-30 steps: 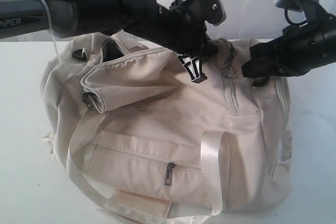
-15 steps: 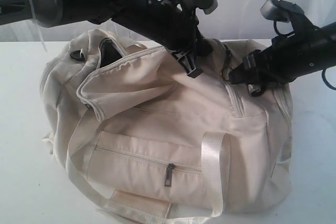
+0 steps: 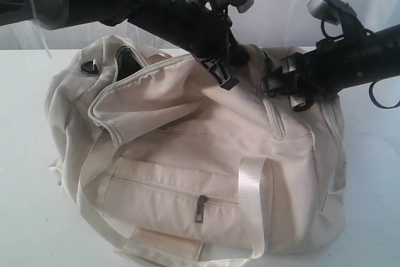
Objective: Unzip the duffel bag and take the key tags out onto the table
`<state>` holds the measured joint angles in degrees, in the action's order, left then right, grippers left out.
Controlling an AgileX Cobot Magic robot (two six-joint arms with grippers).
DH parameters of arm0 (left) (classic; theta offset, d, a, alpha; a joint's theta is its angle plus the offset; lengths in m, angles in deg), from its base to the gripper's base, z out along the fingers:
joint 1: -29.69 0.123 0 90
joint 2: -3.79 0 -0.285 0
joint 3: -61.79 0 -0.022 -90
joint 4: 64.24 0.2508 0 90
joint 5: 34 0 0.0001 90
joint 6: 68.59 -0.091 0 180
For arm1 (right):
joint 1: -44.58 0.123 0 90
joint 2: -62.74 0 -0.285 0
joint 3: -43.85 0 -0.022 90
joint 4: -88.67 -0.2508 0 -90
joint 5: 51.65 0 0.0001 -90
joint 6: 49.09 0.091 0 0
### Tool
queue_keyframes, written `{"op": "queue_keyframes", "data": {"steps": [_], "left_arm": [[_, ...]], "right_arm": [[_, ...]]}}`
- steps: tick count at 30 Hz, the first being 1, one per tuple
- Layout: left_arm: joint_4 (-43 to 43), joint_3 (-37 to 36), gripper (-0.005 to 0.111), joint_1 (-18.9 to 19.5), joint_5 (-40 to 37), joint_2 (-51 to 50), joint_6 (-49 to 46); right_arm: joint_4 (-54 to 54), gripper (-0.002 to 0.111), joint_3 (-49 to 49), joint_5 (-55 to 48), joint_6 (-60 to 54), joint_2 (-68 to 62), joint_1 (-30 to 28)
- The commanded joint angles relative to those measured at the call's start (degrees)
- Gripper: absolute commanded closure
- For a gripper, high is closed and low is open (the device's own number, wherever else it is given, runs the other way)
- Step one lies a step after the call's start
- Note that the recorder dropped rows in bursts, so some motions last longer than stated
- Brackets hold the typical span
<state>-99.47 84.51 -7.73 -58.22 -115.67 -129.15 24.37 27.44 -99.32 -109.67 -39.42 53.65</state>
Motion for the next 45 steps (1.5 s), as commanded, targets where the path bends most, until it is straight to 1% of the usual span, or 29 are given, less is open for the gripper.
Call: {"op": "queue_keyframes", "data": {"steps": [1, 6, 9, 11, 16, 22, 30, 35, 41, 45], "left_arm": [[-2.81, 0.21, 0.107, 0.15, -2.34, 2.39, 0.64], [-2.81, 0.21, 0.107, 0.15, -2.57, 2.39, 0.44], [-2.81, 0.21, 0.107, 0.15, -2.78, 2.39, 0.44], [-2.81, 0.21, 0.107, 0.15, -3.05, 2.39, 0.44], [-2.81, 0.21, 0.107, 0.15, -3.22, 2.28, 0.44], [-2.81, 0.21, 0.107, 0.15, -2.24, 0.77, 0.59], [-3.09, 0.21, 0.107, 0.67, -0.81, -2.39, 4.08], [-3.37, 0.21, 0.107, 0.91, 0.05, -2.75, 4.88], [-3.24, 0.21, 0.107, 0.91, -4.30, -2.63, 4.88], [-3.24, 0.21, 0.107, 0.91, -5.80, -2.63, 4.88]], "right_arm": [[-0.80, 0.063, -0.24, 2.73, -0.75, -1.22, 1.83], [-0.96, 0.066, -0.24, 4.34, -0.75, -1.54, 3.53], [-1.06, 0.073, -0.24, 4.89, -0.75, -1.54, 3.53], [-1.06, 0.082, -0.24, 5.55, -0.75, -1.54, 3.53], [-1.06, 0.108, -0.24, 4.94, -0.25, -1.54, 3.53], [1.50, 0.108, -0.24, 1.74, 3.44, 1.06, 3.53], [16.38, 0.108, -0.24, -0.08, 16.83, 6.29, 3.53], [16.50, 0.108, -0.24, -3.17, 17.39, 7.61, 3.53], [16.50, 0.108, -0.24, -3.17, 17.39, 7.61, 3.53], [16.50, 0.108, -0.24, -1.64, 17.39, 7.61, 3.53]]}}
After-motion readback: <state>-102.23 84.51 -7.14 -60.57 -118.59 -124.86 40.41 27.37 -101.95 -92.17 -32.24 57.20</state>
